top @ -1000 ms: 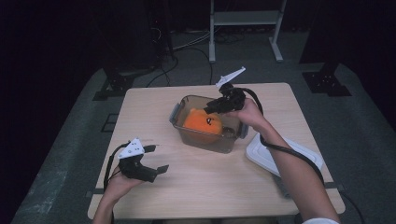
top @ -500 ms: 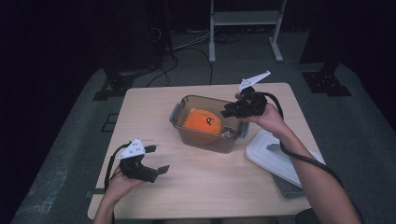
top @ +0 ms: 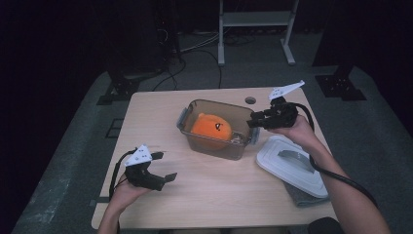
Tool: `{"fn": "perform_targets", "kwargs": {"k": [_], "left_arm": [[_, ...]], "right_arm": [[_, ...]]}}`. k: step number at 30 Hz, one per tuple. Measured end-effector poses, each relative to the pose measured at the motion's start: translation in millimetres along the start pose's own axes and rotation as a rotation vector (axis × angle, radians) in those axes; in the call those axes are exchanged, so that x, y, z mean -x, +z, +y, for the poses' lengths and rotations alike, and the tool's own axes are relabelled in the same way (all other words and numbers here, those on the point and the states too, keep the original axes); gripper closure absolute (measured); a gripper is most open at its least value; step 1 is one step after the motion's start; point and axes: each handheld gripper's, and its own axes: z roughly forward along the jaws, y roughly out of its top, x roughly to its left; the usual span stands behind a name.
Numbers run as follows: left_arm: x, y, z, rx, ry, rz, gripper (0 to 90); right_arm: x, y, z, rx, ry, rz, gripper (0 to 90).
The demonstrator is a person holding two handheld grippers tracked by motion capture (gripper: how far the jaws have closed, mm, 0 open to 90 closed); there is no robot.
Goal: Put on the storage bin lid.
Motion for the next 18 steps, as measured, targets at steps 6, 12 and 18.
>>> {"fn": "perform_targets", "kwargs": {"k": [6,12,18], "left_arm": [[0.3,1.2,-0.4,-0.005,0.002,-0.001,6.5],[0.5,2.3,-0.4,-0.007,0.003,-0.003,6.5],[-0.1,1.7,-0.9,-0.006,0.000,0.000,6.4]], "right_arm": [[4.1,-13.9,-16.1,0.008,0.016,-0.018,54.1],[7.1,-24.8,-29.9,0.016,0.034,-0.032,51.4],[9.4,-31.0,-42.4,0.025,0.044,-0.039,48.7]]}}
